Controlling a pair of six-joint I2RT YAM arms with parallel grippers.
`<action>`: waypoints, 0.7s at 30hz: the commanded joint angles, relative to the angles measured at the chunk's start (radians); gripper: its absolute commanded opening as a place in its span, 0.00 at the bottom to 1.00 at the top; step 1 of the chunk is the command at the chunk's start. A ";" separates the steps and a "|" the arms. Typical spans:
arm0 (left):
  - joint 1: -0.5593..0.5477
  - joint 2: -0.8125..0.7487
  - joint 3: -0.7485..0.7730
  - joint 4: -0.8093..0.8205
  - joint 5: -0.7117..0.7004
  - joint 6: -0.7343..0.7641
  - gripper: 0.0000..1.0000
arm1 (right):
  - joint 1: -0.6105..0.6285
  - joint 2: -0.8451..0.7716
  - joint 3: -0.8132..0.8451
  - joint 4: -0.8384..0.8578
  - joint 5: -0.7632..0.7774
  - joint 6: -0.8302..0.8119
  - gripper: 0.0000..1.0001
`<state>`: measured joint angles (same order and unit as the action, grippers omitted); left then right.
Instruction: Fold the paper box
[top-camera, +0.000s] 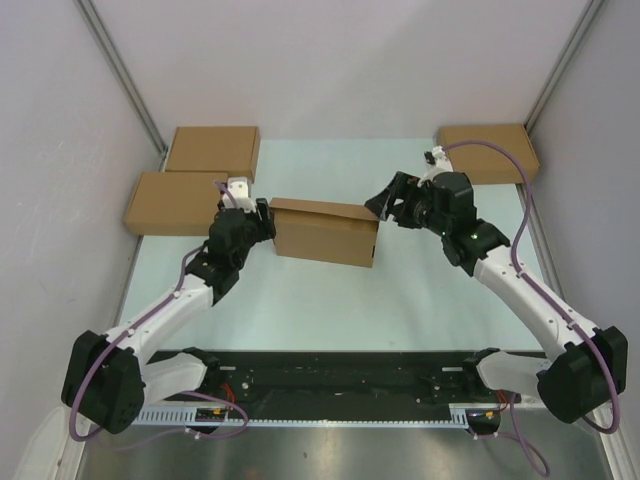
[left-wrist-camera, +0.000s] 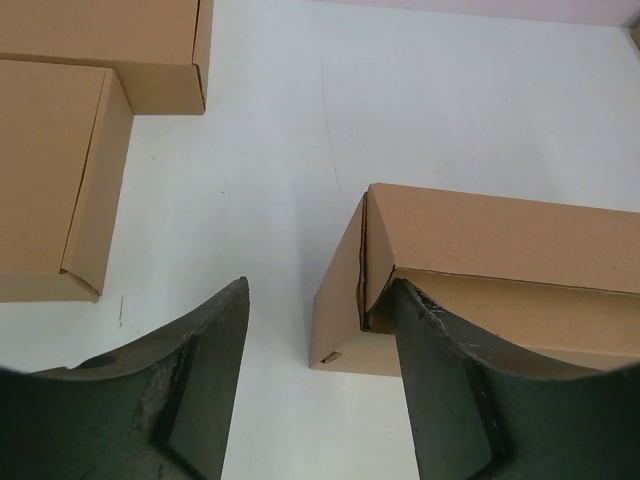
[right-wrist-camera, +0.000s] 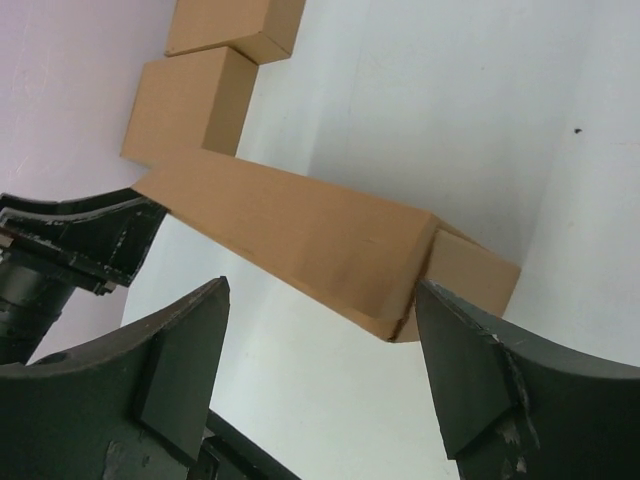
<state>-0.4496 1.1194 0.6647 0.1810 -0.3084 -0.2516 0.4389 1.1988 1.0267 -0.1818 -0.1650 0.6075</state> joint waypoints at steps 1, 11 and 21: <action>-0.004 -0.003 0.042 -0.084 -0.003 0.037 0.65 | 0.067 0.005 0.090 0.015 0.053 -0.041 0.80; -0.004 -0.050 0.064 -0.126 -0.008 0.046 0.73 | 0.156 0.094 0.179 0.002 0.119 -0.077 0.79; -0.004 -0.086 0.092 -0.164 -0.011 0.061 0.79 | 0.219 0.091 0.213 -0.021 0.163 -0.103 0.79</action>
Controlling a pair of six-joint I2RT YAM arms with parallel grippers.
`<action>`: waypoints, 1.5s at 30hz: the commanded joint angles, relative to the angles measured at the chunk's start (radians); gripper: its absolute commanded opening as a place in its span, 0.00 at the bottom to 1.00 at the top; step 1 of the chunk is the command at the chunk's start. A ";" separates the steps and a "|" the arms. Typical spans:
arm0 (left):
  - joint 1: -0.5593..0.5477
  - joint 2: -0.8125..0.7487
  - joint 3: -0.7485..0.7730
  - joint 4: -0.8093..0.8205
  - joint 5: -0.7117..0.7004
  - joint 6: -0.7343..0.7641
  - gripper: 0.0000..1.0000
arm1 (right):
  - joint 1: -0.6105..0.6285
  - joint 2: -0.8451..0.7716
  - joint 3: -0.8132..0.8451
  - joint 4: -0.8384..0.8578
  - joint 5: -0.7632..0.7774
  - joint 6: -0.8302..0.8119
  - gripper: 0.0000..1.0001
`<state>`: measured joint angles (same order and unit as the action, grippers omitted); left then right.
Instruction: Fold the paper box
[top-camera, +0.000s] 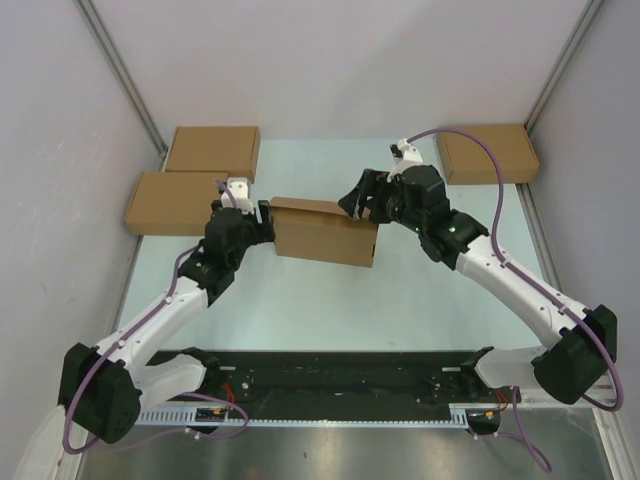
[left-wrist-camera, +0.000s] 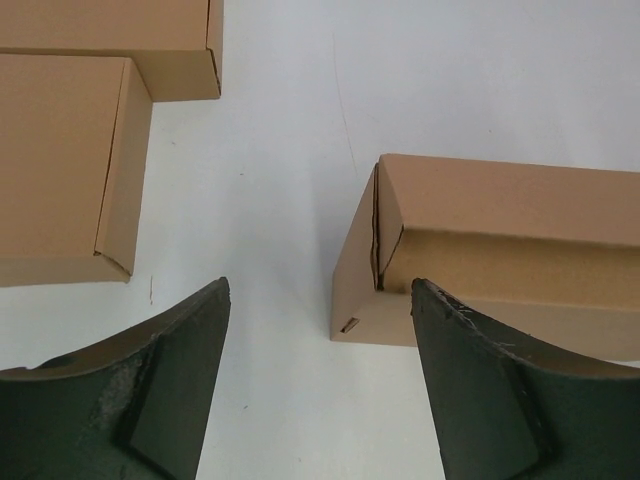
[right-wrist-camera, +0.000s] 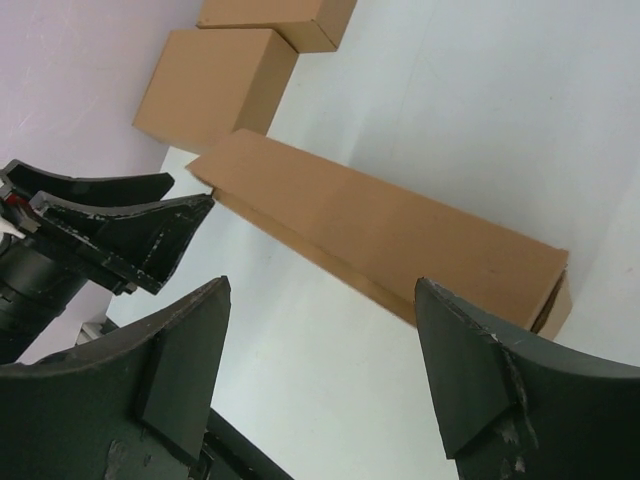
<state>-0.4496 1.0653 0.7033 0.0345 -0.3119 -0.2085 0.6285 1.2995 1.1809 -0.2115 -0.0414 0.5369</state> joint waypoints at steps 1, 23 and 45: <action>-0.004 -0.036 0.058 -0.021 -0.006 0.018 0.79 | 0.034 -0.009 0.060 0.009 0.041 -0.037 0.79; 0.297 -0.071 0.249 -0.102 0.577 -0.288 0.97 | -0.287 -0.140 -0.019 -0.057 -0.194 0.076 0.86; 0.402 0.208 0.171 0.097 0.884 -0.497 1.00 | -0.400 0.053 -0.253 0.331 -0.589 0.386 1.00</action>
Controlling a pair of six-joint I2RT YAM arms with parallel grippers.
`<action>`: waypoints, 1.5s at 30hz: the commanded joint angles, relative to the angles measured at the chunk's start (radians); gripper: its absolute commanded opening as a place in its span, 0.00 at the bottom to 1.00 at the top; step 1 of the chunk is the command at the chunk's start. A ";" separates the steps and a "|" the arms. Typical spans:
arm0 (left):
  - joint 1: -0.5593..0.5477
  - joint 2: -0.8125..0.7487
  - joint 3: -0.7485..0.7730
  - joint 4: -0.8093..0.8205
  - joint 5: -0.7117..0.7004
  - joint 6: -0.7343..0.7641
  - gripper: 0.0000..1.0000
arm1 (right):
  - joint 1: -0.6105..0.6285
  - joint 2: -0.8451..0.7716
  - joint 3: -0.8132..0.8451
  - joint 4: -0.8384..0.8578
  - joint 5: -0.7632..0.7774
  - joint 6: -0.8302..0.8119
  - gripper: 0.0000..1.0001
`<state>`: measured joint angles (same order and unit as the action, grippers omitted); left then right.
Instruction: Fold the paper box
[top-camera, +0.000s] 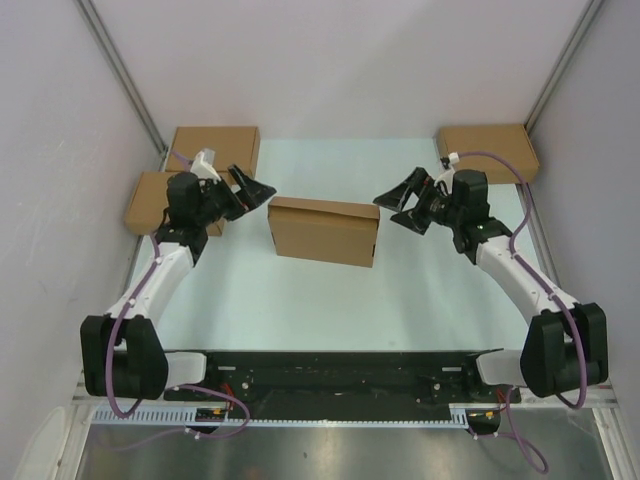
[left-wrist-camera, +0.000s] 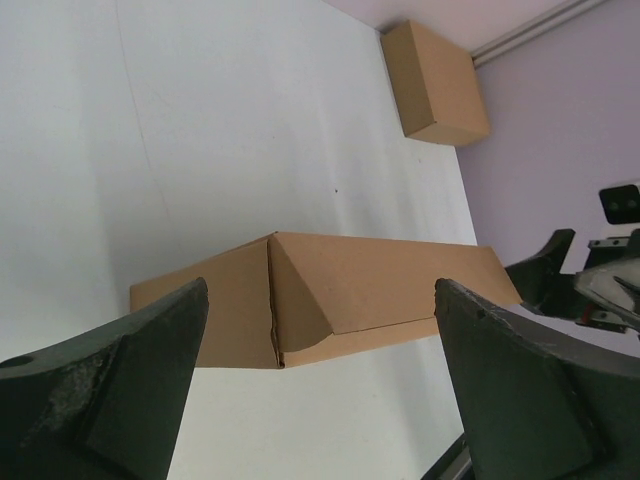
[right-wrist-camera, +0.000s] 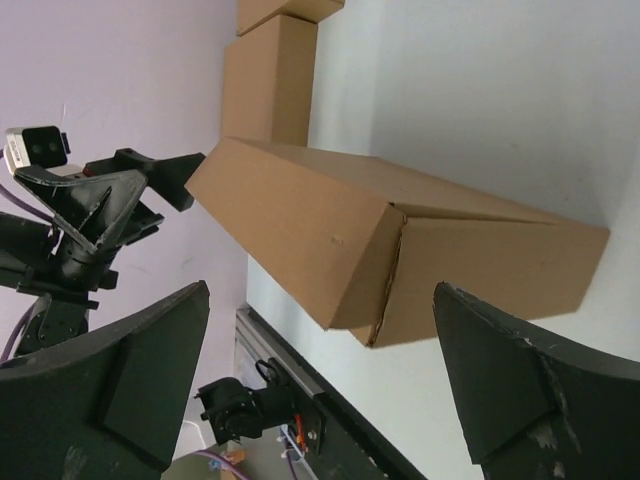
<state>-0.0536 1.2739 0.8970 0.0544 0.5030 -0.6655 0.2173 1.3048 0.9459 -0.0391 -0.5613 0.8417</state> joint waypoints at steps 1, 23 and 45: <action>0.006 -0.001 -0.023 0.075 0.071 -0.040 1.00 | 0.016 0.056 -0.018 0.165 -0.068 0.082 1.00; 0.005 0.033 -0.043 0.059 0.071 -0.043 1.00 | 0.001 0.159 -0.116 0.245 -0.074 0.080 0.69; 0.005 0.032 -0.056 0.048 0.074 -0.068 1.00 | -0.029 0.168 -0.200 0.294 -0.060 0.074 0.61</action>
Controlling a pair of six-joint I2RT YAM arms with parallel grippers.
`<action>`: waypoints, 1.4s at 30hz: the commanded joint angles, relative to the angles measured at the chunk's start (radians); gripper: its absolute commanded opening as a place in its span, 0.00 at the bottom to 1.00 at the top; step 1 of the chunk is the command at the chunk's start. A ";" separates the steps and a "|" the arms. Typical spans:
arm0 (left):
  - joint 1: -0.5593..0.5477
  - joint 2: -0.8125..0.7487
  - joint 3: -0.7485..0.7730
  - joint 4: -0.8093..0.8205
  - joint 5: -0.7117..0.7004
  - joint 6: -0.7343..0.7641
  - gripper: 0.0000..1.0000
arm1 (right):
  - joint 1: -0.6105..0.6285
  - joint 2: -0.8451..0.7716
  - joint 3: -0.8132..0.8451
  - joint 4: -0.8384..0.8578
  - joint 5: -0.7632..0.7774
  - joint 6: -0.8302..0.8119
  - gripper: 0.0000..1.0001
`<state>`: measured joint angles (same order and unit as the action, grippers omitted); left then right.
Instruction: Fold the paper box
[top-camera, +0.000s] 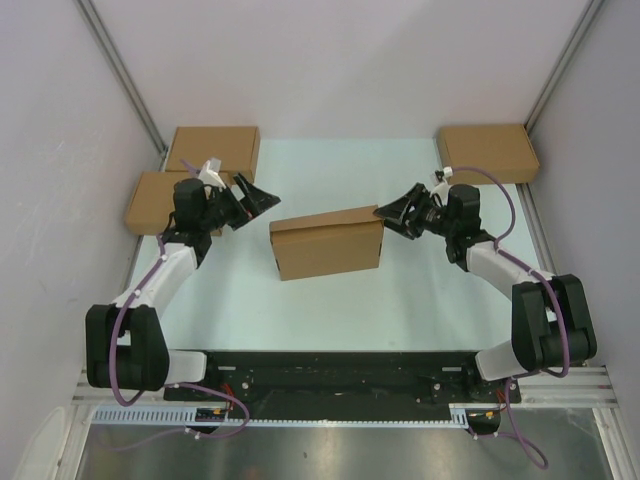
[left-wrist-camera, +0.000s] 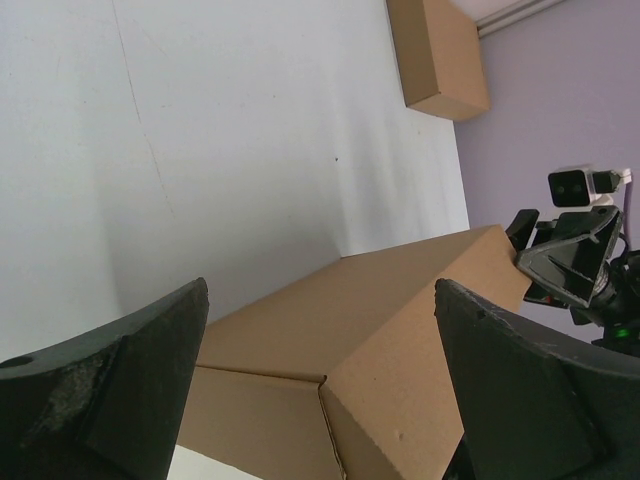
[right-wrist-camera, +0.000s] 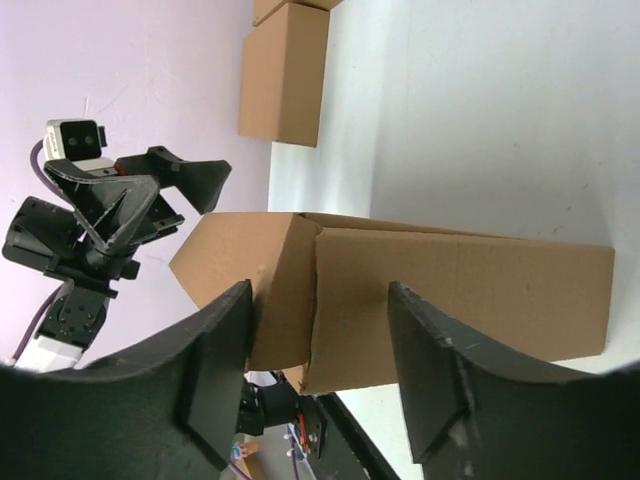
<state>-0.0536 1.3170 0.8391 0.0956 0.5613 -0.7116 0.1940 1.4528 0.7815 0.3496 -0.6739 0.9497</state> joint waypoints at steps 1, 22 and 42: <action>0.005 -0.022 0.002 -0.003 -0.004 -0.023 1.00 | -0.004 0.006 -0.036 -0.098 0.063 -0.038 0.63; 0.006 -0.450 -0.328 -0.045 -0.051 -0.212 1.00 | 0.019 -0.025 -0.011 -0.155 0.125 -0.081 0.81; 0.006 -0.303 -0.399 0.269 0.040 -0.351 1.00 | 0.042 -0.003 0.005 -0.159 0.137 -0.092 0.81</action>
<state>-0.0521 0.9859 0.4835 0.2558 0.5579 -1.0142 0.2256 1.4212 0.7761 0.2665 -0.5728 0.9043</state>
